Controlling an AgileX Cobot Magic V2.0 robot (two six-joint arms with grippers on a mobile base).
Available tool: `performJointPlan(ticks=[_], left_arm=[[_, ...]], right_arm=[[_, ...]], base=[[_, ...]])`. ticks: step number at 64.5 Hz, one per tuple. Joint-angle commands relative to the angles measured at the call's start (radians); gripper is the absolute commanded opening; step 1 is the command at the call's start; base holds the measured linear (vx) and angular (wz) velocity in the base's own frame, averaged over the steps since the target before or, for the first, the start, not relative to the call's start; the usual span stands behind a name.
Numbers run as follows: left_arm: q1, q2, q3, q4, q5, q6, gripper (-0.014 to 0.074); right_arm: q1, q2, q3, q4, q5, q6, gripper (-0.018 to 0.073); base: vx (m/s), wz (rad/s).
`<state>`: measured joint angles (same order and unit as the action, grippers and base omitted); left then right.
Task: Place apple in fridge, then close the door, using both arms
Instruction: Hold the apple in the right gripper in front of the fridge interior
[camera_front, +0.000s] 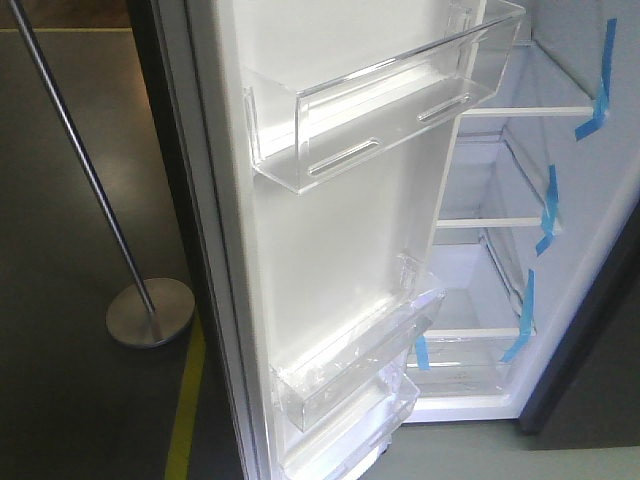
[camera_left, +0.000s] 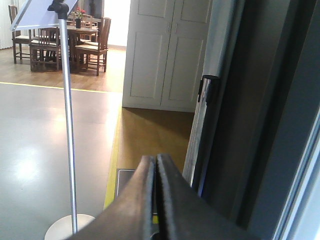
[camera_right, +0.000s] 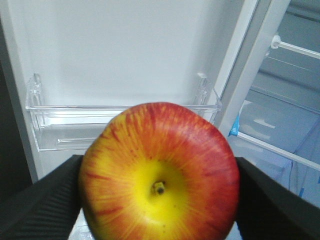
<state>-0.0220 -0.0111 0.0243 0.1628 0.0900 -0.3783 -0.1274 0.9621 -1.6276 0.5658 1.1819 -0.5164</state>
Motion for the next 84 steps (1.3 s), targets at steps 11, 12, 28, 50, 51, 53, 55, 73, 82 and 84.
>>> performJointPlan(ticks=[11, 12, 28, 50, 51, 53, 55, 73, 82, 84], left_arm=[[0.002, -0.015, -0.018, -0.006, -0.067, -0.002, -0.0007], [0.002, -0.015, -0.018, -0.006, -0.067, -0.002, -0.0007], [0.002, -0.015, -0.018, -0.006, -0.067, -0.002, -0.0007], [0.002, -0.015, -0.018, -0.006, -0.067, -0.002, -0.0007], [0.002, -0.015, -0.018, -0.006, -0.067, -0.002, -0.0007], [0.002, -0.015, -0.018, -0.006, -0.067, -0.002, -0.0007], [0.002, -0.015, -0.018, -0.006, -0.067, -0.002, -0.0007], [0.002, -0.015, -0.018, -0.006, -0.067, -0.002, -0.0007], [0.002, -0.015, -0.018, -0.006, -0.067, -0.002, -0.0007], [0.002, -0.015, -0.018, -0.006, -0.067, -0.002, -0.0007]], right_arm=[[-0.003, -0.002, -0.025, 0.029, -0.078, -0.005, 0.013], [-0.003, -0.002, -0.025, 0.029, -0.078, -0.005, 0.013], [-0.003, -0.002, -0.025, 0.029, -0.078, -0.005, 0.013], [-0.003, -0.002, -0.025, 0.029, -0.078, -0.005, 0.013], [-0.003, -0.002, -0.025, 0.029, -0.078, -0.005, 0.013], [-0.003, -0.002, -0.025, 0.029, -0.078, -0.005, 0.013], [-0.003, -0.002, -0.025, 0.029, -0.078, -0.005, 0.013], [-0.003, -0.002, -0.025, 0.029, -0.078, -0.005, 0.013], [-0.003, -0.002, -0.025, 0.029, -0.078, -0.005, 0.013], [-0.003, -0.002, -0.025, 0.029, -0.078, -0.005, 0.013]], base=[[0.0, 0.0], [0.0, 0.0], [0.0, 0.0], [0.0, 0.0], [0.0, 0.0], [0.0, 0.0], [0.0, 0.0], [0.0, 0.0], [0.0, 0.0], [0.0, 0.0]])
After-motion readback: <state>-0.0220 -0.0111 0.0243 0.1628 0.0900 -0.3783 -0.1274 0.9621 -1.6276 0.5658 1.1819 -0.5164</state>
